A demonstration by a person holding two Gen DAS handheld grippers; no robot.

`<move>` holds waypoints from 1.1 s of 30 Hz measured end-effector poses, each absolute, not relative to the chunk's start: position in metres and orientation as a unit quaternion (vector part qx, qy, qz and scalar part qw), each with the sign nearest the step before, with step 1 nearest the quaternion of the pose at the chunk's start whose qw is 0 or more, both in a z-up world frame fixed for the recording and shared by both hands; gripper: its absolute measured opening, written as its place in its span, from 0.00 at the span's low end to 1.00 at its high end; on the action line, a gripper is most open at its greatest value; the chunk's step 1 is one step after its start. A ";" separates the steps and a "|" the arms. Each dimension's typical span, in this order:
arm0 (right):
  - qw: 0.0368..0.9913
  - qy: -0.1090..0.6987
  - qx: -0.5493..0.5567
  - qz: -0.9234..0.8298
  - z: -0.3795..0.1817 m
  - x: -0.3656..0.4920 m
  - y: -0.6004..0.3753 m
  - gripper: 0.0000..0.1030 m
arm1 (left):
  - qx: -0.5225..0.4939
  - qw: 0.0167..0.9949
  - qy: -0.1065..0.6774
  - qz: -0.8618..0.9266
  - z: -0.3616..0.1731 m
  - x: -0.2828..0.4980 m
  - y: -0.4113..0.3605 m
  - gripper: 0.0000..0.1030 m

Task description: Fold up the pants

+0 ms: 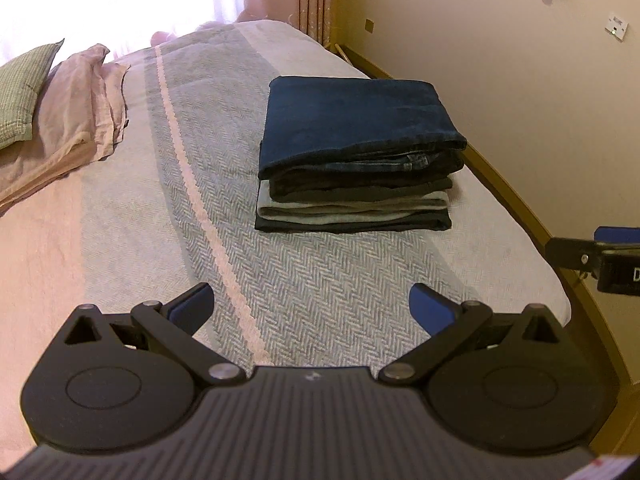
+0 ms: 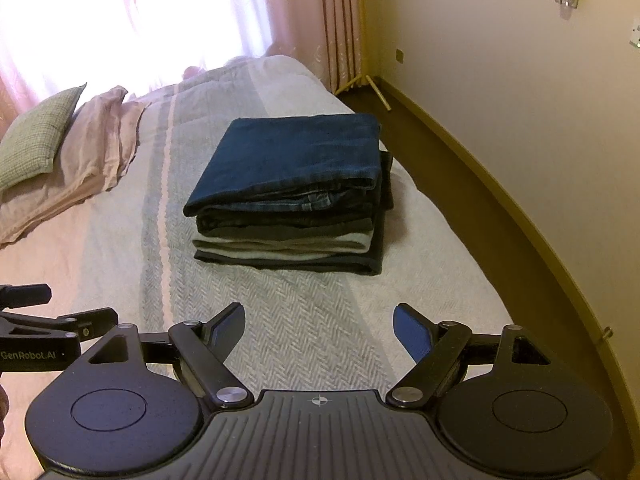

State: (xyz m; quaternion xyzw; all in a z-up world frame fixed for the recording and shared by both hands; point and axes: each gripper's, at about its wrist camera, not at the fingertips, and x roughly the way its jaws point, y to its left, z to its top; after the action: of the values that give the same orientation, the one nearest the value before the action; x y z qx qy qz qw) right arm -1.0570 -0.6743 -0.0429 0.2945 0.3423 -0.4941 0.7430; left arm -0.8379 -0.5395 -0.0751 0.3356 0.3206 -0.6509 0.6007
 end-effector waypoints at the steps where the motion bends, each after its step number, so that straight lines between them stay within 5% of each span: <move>1: 0.742 0.342 0.295 -0.495 -0.043 -1.057 -0.674 0.77 | 0.336 0.600 0.320 -0.652 -0.075 -0.838 -0.539 0.99; 33: 0.743 0.334 0.294 -0.500 -0.039 -1.055 -0.666 0.88 | 0.331 0.607 0.319 -0.648 -0.067 -0.842 -0.535 0.99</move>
State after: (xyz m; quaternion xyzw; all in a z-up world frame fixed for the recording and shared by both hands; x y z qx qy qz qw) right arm -1.0553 -0.6656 -0.0387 0.2943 0.3343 -0.5000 0.7427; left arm -0.8421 -0.5353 -0.0674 0.3315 0.3189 -0.6484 0.6067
